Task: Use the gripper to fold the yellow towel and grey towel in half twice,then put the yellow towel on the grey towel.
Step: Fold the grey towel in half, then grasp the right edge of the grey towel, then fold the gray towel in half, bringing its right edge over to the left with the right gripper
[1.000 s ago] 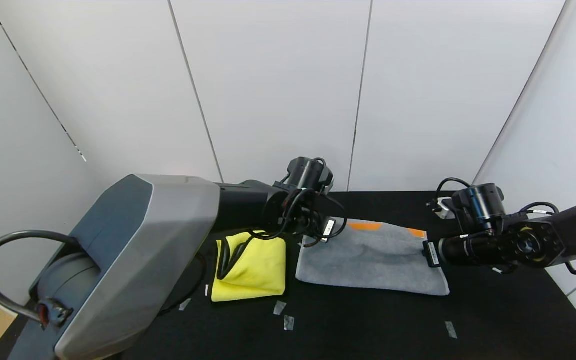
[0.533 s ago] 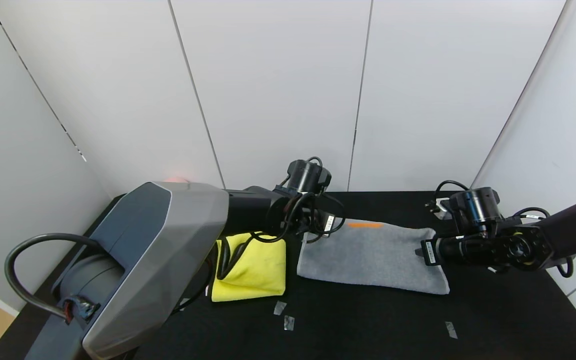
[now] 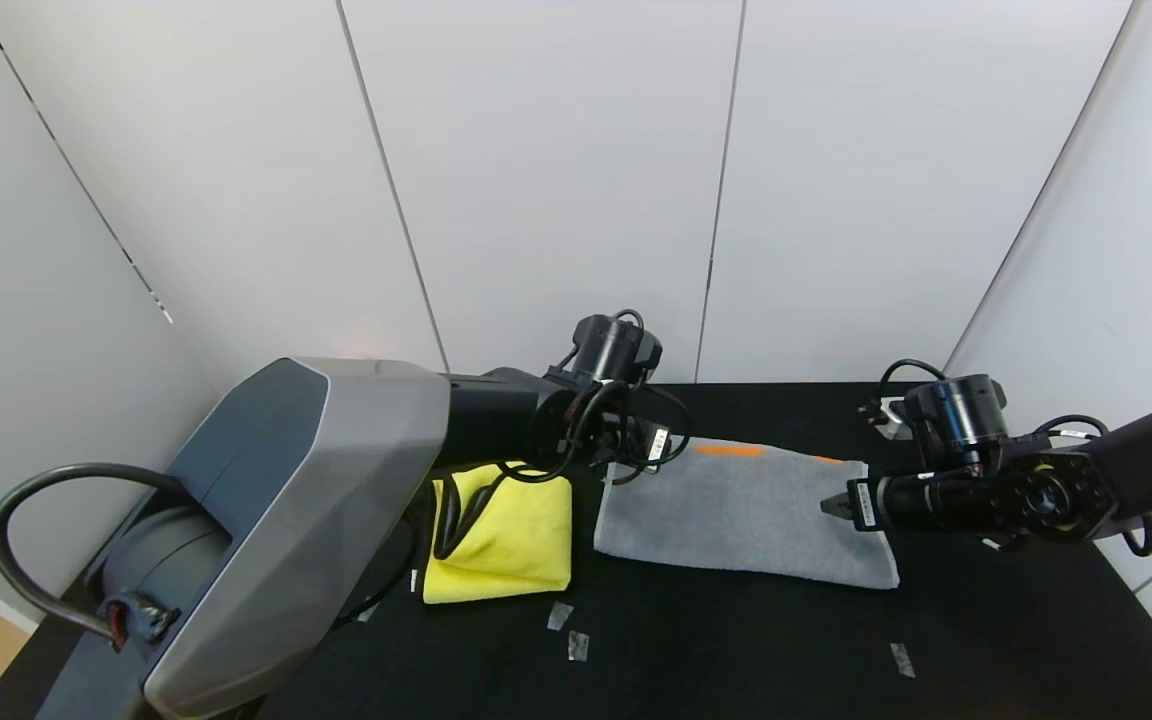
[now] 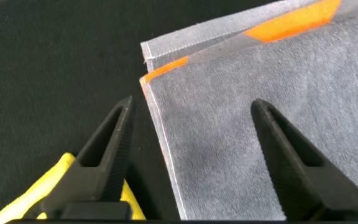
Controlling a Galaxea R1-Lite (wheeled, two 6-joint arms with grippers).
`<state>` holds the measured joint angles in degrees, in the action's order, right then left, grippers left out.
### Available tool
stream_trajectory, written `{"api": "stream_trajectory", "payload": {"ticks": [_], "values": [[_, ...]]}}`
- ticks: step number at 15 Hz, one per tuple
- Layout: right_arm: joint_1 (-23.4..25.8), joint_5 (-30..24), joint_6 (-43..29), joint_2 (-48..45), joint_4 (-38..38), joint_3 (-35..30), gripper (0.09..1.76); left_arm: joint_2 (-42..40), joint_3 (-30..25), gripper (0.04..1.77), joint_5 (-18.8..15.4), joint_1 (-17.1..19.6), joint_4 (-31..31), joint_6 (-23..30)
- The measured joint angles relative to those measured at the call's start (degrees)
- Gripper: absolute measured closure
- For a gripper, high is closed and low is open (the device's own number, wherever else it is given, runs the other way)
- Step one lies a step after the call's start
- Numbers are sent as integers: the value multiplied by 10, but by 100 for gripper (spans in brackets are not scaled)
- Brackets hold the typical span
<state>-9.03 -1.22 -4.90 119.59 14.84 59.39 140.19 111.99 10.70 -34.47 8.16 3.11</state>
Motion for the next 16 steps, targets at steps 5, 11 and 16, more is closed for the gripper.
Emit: {"api": "stream_trajectory", "payload": {"ticks": [5,11,16], "values": [[-1,0,-60,10,-52,22,33,-35,-47,29,-5,-1,-4,-3],[-4,1,-79,45,-63,54,23,-75,-101,18,-9,1,-15,-3],[-4,7,-79,61,-61,65,58,-83,-112,14,-10,3,-19,-3]]}}
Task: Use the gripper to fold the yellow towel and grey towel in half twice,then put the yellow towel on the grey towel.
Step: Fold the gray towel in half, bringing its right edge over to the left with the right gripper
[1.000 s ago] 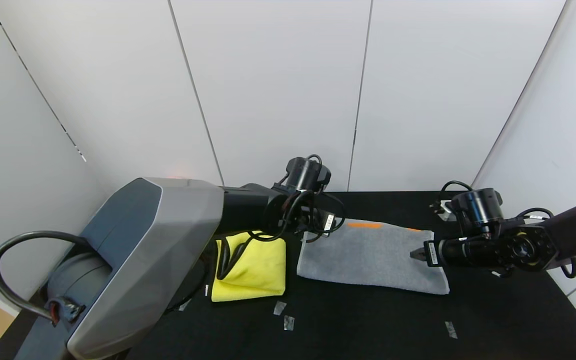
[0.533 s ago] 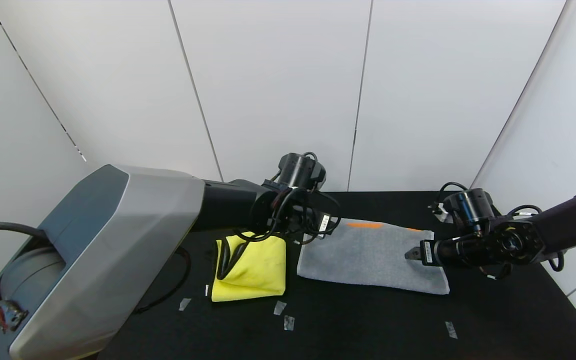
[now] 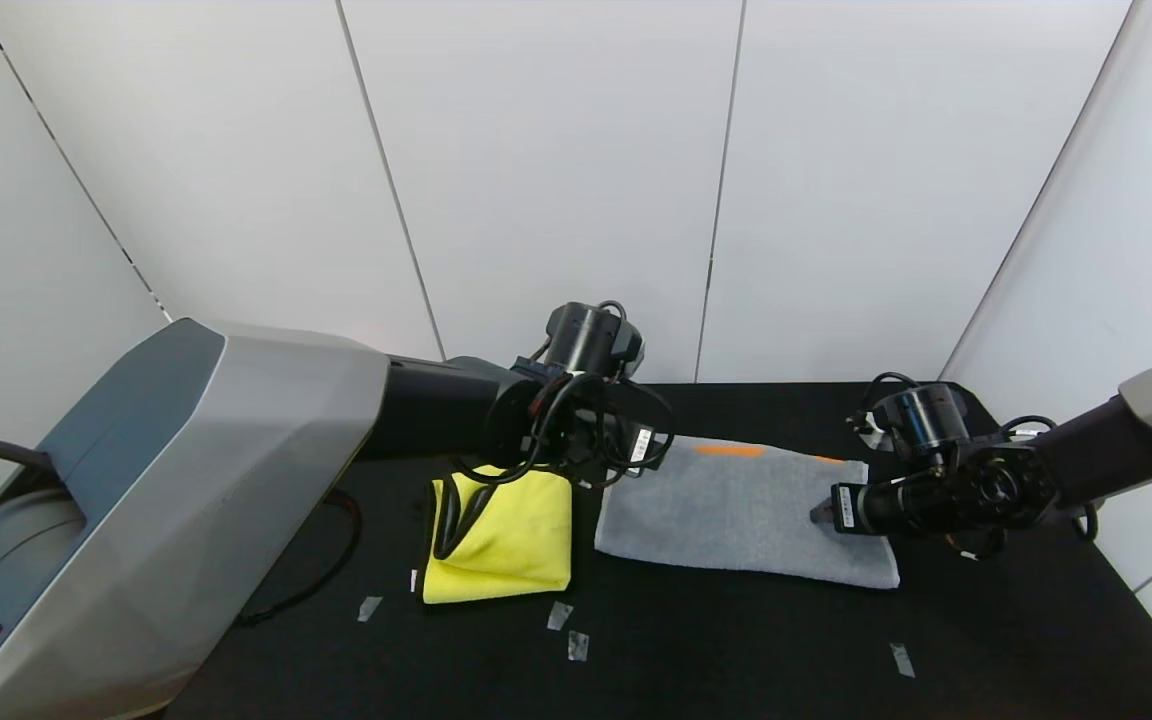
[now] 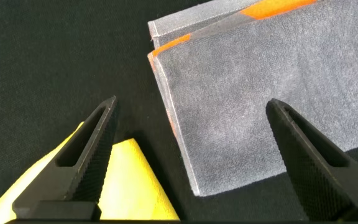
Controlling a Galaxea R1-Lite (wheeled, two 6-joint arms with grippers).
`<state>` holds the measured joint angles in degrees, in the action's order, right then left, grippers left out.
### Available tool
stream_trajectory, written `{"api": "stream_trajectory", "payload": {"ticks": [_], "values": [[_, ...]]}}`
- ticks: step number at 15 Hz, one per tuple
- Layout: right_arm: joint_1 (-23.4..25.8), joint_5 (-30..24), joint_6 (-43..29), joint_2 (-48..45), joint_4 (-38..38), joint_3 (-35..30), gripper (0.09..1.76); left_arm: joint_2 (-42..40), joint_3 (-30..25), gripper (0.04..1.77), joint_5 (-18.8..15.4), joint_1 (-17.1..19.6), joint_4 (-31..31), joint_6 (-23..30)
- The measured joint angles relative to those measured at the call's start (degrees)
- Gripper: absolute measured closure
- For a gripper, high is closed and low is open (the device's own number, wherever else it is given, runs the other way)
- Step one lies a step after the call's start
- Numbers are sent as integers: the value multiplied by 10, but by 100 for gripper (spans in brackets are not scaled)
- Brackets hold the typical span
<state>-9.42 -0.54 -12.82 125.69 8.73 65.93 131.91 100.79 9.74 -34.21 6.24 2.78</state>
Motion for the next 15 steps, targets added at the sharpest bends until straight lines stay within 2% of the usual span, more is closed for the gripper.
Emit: {"api": "stream_trajectory", "payload": {"ticks": [5,6,11,15], "values": [[-2,2,0,1,0,0,119,-10,-5,12,0,1,4,0],[-3,2,0,-1,-1,0,168,-13,-8,12,1,2,2,-1],[-5,10,4,-26,-14,-8,169,-33,-28,11,0,5,3,-2],[19,14,40,-66,-81,-8,169,-51,-42,11,-8,12,4,-4]]}}
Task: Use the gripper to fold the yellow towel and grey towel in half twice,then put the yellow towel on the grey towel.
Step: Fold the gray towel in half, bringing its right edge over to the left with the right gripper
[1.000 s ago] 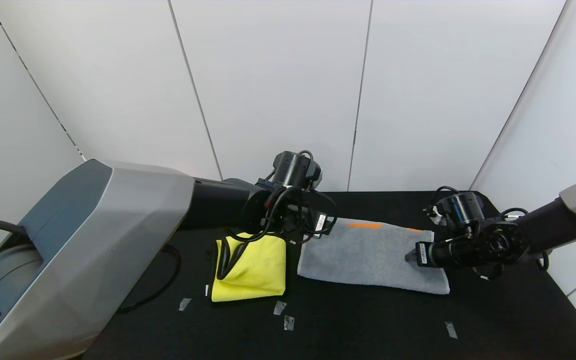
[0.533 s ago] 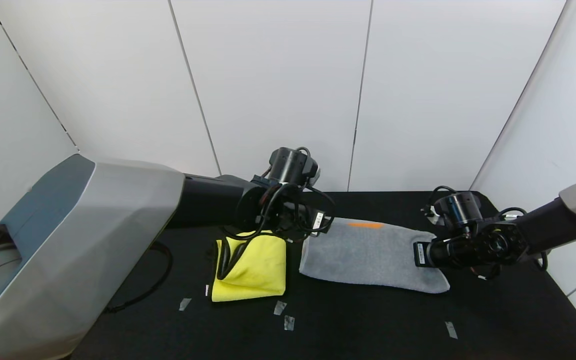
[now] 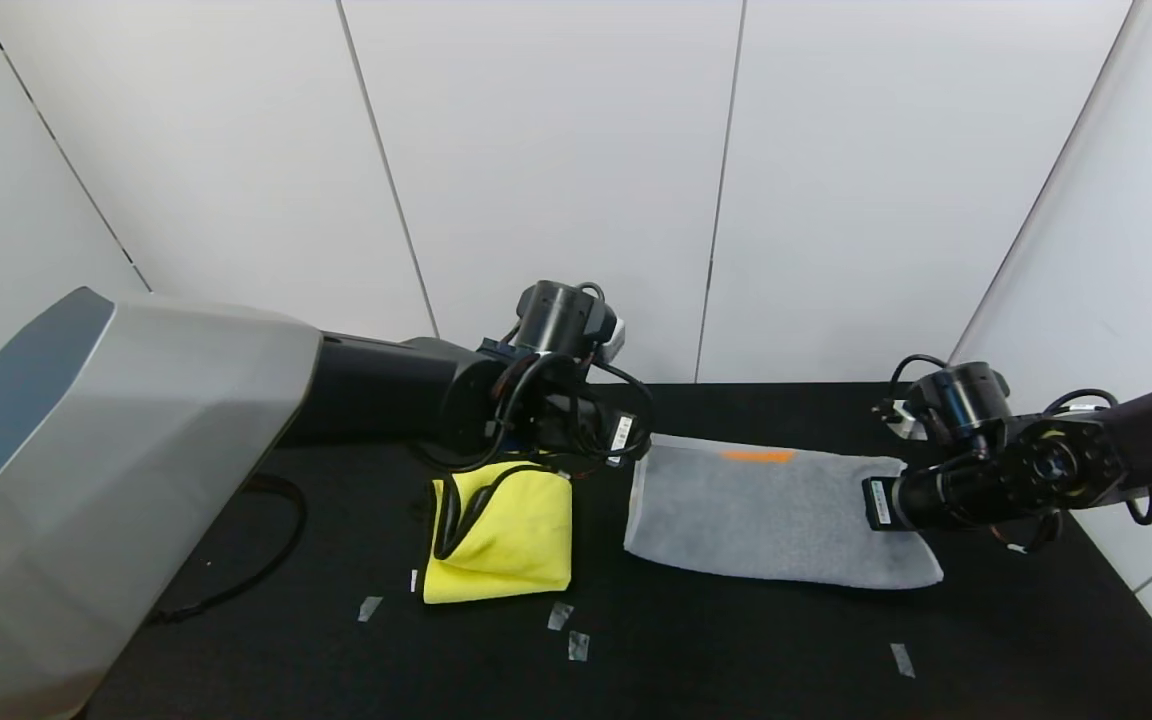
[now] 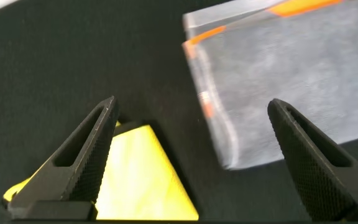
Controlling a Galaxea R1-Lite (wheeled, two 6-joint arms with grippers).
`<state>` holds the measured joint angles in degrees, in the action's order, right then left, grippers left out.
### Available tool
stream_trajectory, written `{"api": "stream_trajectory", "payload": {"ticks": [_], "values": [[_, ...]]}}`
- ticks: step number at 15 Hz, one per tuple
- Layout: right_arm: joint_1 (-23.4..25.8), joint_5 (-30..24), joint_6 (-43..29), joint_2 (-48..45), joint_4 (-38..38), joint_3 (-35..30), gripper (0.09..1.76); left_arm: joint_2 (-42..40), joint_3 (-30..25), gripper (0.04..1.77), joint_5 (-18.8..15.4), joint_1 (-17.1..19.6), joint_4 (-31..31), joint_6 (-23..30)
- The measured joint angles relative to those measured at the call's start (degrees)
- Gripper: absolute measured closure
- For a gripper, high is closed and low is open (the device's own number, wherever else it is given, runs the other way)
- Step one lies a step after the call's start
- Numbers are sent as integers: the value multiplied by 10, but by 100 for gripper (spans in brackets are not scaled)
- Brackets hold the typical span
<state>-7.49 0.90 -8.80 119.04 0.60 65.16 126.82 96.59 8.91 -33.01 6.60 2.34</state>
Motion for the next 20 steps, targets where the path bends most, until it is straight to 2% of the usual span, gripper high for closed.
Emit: {"api": "stream_trajectory", "payload": {"ticks": [4,8,14,20], "values": [[45,15,51,-34,-19,0,169,-18,-21,10,-4,7,-1,0],[44,10,57,-70,-41,0,169,-40,-41,10,-3,7,4,-5],[-57,9,51,-96,-38,8,169,-80,-84,9,-2,8,5,-10],[-150,15,-5,-53,-32,58,169,-103,-121,9,-3,8,0,-13]]}}
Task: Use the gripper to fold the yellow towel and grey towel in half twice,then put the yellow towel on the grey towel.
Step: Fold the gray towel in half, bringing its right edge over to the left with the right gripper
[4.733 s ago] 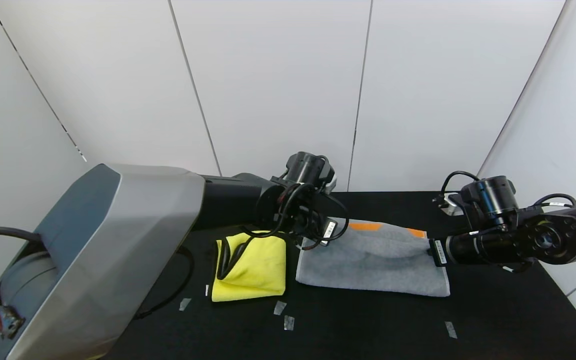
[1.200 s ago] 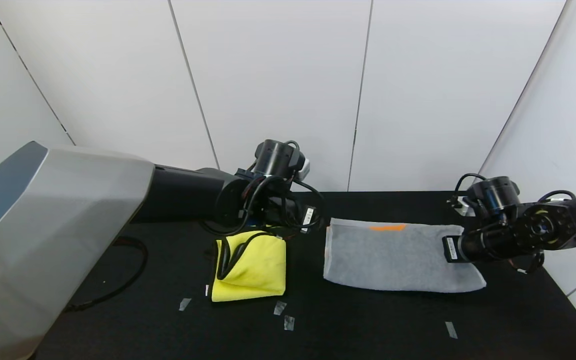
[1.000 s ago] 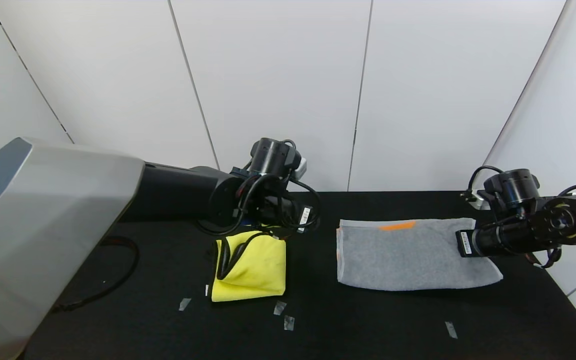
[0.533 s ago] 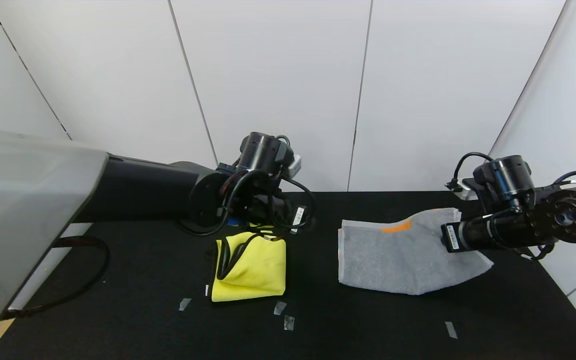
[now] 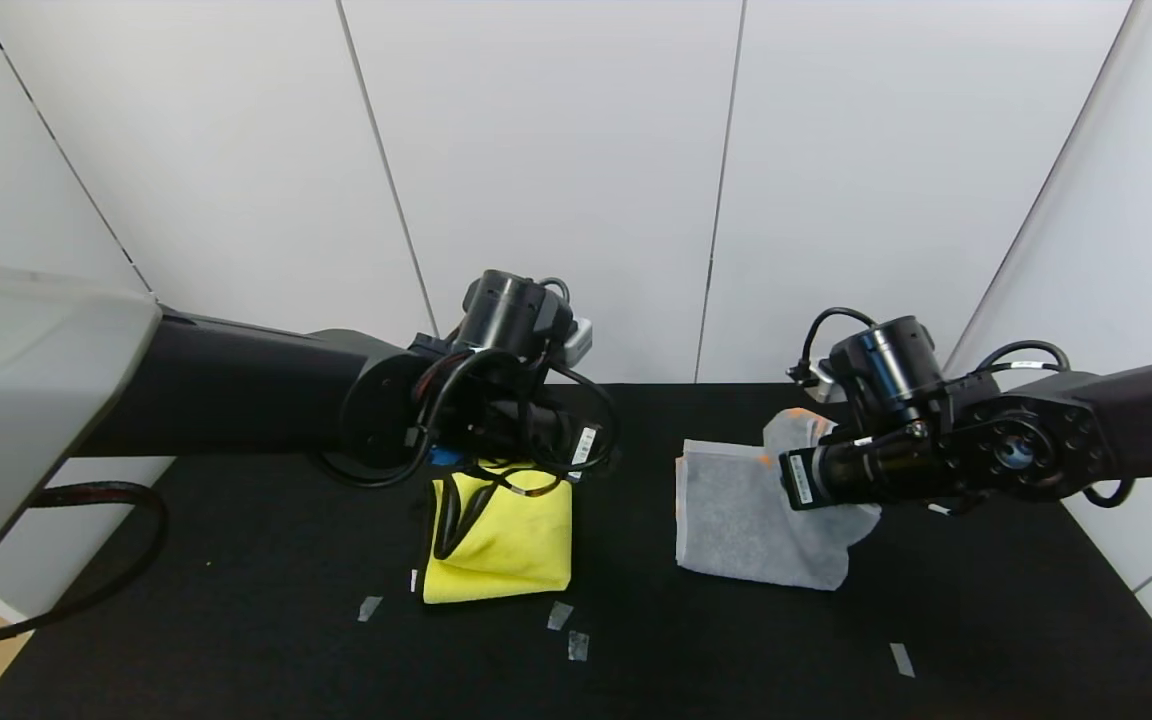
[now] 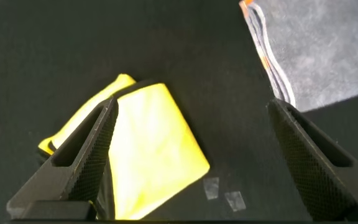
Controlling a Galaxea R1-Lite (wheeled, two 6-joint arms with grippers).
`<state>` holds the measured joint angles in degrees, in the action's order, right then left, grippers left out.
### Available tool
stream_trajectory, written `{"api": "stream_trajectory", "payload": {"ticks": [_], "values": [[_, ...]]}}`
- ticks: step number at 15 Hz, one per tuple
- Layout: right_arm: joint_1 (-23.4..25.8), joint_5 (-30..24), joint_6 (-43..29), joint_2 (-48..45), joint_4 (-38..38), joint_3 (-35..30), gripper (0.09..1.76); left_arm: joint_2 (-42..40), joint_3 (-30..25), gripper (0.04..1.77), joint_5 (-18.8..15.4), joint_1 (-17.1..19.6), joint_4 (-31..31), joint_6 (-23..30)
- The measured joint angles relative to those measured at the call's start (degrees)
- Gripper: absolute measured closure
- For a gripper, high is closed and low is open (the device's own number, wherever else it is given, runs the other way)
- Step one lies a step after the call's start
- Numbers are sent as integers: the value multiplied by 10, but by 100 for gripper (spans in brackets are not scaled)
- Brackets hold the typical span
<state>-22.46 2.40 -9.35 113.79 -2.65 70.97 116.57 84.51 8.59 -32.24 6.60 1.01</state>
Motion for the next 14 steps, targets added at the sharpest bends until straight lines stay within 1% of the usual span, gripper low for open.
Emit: {"api": "stream_trajectory", "payload": {"ticks": [2,4,6,7,8,10,11,14], "values": [[-19,1,-18,25,22,14,169,-3,-9,9,0,0,-2,0],[-32,4,-35,55,69,23,169,-5,-14,9,0,1,-4,1],[-42,5,-45,80,88,26,169,-7,-20,9,0,2,-3,0],[-46,4,-52,90,89,27,155,-8,-22,9,0,2,-3,0],[-49,4,-54,96,90,28,137,-8,-24,9,0,2,-3,0],[-52,-1,-63,98,90,28,110,-8,-25,9,-1,2,-3,0],[-53,-13,-76,94,90,27,98,-8,-25,9,-1,1,-3,0],[-56,-89,-113,64,88,17,72,-8,-25,9,-1,0,-3,0]]}}
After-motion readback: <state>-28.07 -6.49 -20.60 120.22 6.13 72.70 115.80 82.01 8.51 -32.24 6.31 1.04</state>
